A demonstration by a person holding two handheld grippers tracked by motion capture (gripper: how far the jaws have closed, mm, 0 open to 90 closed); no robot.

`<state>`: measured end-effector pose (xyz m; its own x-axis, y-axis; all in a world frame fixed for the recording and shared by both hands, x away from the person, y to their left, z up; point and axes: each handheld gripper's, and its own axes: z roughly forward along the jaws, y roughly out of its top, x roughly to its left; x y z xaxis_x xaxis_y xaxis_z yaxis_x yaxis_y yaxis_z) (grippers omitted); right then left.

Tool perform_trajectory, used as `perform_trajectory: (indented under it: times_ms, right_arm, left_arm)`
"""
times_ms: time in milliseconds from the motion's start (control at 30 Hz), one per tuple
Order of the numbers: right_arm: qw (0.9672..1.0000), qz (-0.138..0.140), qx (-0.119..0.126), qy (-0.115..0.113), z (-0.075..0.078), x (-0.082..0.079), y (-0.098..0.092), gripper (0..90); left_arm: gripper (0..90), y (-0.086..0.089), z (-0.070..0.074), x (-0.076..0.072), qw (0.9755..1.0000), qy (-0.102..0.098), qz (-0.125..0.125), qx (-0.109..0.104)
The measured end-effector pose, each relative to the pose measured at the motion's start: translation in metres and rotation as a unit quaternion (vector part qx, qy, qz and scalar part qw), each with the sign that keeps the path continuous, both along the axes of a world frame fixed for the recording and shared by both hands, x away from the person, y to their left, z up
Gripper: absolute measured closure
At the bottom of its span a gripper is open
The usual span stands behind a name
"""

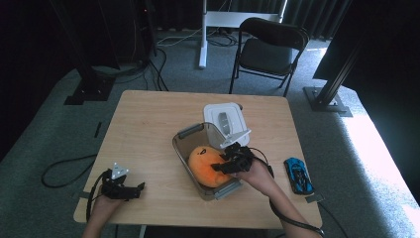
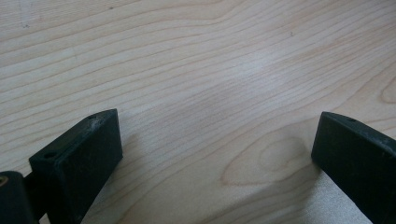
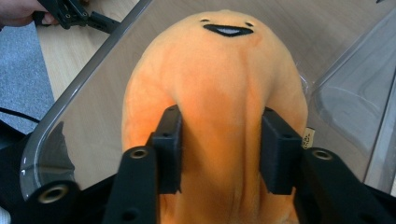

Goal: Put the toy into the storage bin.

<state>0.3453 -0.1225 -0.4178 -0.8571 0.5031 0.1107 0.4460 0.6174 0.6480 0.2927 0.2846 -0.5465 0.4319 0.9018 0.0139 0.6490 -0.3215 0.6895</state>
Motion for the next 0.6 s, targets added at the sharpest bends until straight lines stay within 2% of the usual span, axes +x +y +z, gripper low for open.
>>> perform_trajectory:
  times_ms: [200, 300, 467, 600]
  right_arm:
    - [1.0, 0.003, 0.005, 0.004, 0.0, 0.0, -0.002, 42.1]
    - [0.9997, 0.006, 0.021, 0.004, 0.002, 0.0, -0.004, 42.4]
    - [0.9985, -0.009, 0.054, -0.003, 0.015, 0.002, -0.016, 37.8]
    - [0.9976, -0.032, 0.061, -0.013, 0.021, 0.002, -0.027, 33.1]
  left_arm:
    - [2.2, 0.0, 0.0, 0.0, 1.0, 0.0, 0.0, 0.0]
    - [2.2, 0.0, 0.0, 0.0, 1.0, 0.0, 0.0, 0.0]
    - [2.2, 0.0, 0.0, 0.0, 1.0, 0.001, 0.0, 0.0]
    - [2.2, 0.0, 0.0, 0.0, 1.0, 0.001, 0.0, 0.0]
